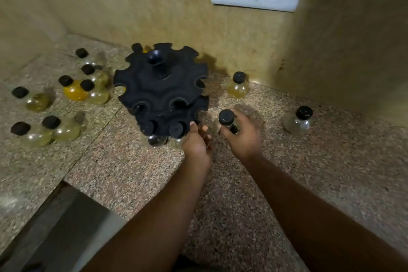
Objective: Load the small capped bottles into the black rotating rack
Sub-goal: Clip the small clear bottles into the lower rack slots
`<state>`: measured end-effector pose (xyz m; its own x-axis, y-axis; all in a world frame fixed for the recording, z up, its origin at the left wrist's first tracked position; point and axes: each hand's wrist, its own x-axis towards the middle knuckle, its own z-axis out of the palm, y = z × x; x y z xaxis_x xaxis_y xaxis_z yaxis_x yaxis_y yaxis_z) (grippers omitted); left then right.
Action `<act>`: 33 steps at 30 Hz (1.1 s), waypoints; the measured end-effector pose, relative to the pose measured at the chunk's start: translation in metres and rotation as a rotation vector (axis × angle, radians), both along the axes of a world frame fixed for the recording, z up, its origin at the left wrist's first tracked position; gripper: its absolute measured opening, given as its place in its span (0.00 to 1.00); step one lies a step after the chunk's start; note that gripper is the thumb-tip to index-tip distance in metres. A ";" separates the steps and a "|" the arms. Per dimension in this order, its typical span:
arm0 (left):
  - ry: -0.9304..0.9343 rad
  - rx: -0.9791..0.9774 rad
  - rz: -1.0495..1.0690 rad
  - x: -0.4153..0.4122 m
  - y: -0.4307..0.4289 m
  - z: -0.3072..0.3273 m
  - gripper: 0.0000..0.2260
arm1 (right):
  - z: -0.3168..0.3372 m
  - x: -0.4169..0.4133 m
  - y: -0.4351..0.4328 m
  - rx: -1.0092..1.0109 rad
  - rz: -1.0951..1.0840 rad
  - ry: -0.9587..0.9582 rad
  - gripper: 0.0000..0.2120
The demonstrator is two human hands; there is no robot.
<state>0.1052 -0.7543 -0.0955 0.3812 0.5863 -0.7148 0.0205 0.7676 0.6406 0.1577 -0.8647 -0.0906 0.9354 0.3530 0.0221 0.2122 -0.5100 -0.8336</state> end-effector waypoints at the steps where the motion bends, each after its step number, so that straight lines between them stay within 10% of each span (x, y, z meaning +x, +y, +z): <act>1: 0.025 -0.006 0.036 -0.009 0.006 0.001 0.15 | 0.000 -0.004 0.009 0.002 0.043 0.008 0.27; 33: 0.045 0.159 -0.332 -0.069 0.007 -0.010 0.11 | -0.007 -0.009 0.047 0.125 0.002 0.318 0.44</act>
<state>0.0367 -0.7477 -0.1058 0.5394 0.5407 -0.6455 0.2831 0.6055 0.7438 0.1486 -0.8181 -0.0973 0.9015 0.3680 -0.2276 -0.0678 -0.3994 -0.9142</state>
